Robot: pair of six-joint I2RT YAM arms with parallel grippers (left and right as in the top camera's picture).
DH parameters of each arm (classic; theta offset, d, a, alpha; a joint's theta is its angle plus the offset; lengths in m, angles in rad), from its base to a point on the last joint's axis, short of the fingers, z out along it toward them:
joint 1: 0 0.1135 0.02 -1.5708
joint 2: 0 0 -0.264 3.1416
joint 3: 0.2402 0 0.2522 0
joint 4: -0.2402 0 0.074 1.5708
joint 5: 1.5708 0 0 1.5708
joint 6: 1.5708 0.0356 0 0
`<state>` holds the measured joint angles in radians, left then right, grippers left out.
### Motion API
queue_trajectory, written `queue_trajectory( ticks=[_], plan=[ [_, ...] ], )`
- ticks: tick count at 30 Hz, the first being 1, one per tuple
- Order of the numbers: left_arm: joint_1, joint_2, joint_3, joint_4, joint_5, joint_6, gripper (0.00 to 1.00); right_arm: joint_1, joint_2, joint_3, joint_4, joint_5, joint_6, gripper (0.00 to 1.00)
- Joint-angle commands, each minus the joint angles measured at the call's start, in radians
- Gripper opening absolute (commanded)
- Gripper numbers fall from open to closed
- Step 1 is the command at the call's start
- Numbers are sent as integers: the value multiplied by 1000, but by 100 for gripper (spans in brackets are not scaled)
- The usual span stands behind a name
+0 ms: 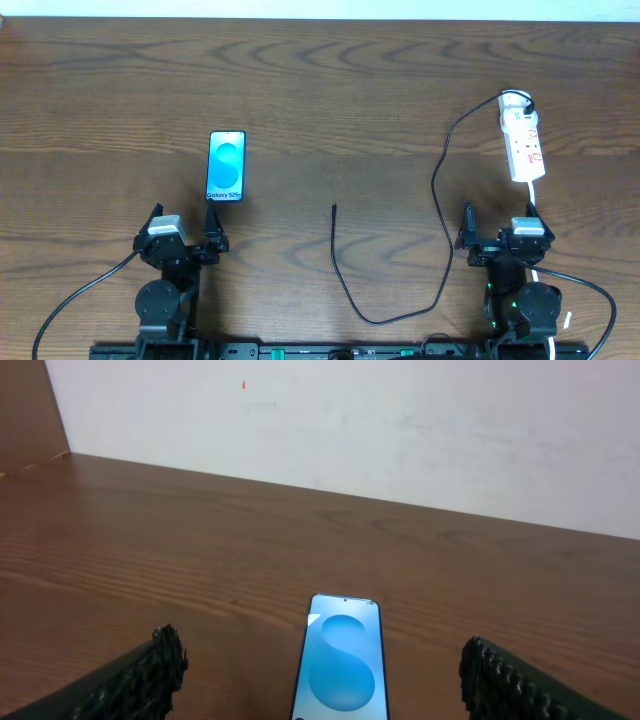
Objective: Plug charger to phone and switch on socket
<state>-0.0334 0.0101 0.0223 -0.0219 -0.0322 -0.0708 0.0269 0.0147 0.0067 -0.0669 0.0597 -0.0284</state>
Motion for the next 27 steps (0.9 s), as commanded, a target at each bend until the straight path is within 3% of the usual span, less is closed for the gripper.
queue_trajectory(
  ticks=[1,10,22,27],
  plan=[
    [5,-6,22,-19,-17,13,90,7,-9,-1,-3,9,16,99],
    [5,62,133,-30,-18,13,89,7,-9,-1,-3,9,16,99],
    [4,480,455,-39,-17,-21,90,7,-9,-1,-3,9,16,99],
    [4,679,656,-181,-6,-22,90,7,-9,-1,-3,9,16,99]
  ],
)
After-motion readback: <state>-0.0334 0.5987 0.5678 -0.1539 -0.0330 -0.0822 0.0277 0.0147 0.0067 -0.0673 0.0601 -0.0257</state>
